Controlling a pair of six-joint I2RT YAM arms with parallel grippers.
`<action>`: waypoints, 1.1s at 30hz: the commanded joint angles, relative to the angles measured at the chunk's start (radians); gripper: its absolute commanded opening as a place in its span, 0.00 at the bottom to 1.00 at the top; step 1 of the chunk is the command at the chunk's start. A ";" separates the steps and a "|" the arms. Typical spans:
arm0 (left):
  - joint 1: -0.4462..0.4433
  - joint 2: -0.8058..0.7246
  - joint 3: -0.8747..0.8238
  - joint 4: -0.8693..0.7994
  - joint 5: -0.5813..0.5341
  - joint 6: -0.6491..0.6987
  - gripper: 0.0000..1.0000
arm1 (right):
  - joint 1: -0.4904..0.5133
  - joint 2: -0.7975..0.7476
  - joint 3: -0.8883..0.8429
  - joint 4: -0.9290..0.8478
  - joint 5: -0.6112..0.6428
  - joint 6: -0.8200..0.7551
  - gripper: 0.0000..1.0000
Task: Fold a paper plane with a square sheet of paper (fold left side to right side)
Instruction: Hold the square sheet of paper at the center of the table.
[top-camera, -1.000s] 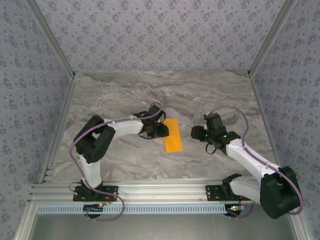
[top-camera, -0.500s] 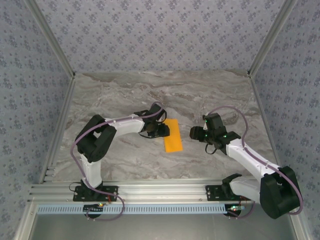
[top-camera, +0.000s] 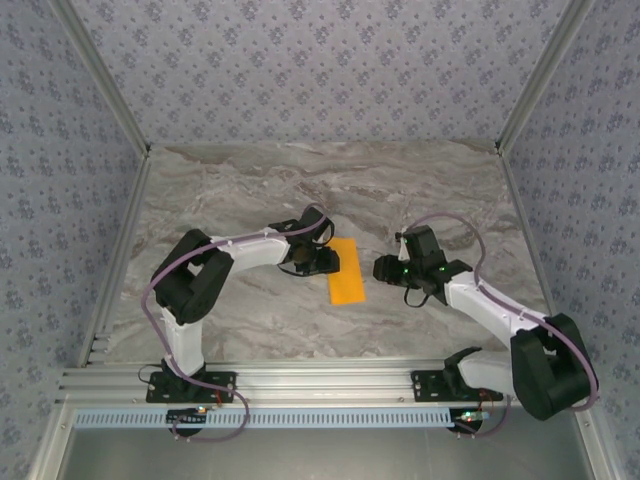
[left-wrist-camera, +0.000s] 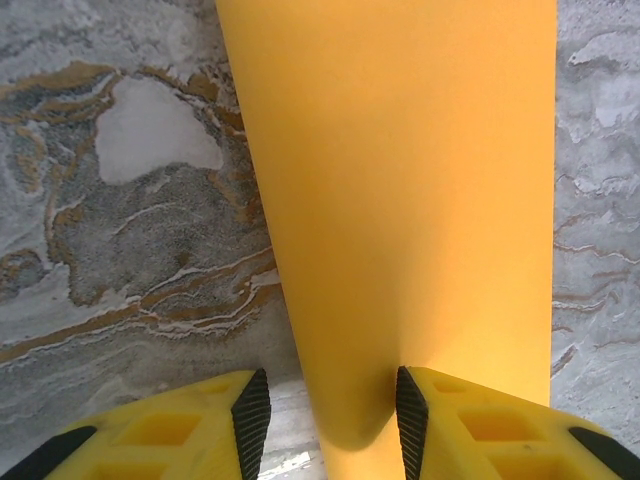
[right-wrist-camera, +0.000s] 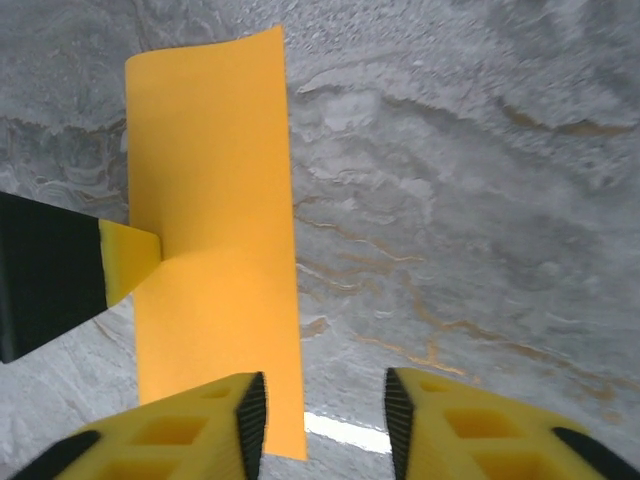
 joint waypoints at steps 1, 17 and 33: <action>-0.007 0.048 0.008 -0.001 -0.019 0.010 0.41 | 0.007 0.068 0.006 0.094 -0.112 0.042 0.29; -0.008 0.045 0.007 -0.001 -0.020 0.007 0.41 | 0.063 0.352 0.097 0.220 -0.195 0.073 0.10; -0.004 -0.073 -0.005 -0.014 -0.065 0.033 0.48 | 0.071 0.455 0.125 0.013 -0.058 0.033 0.10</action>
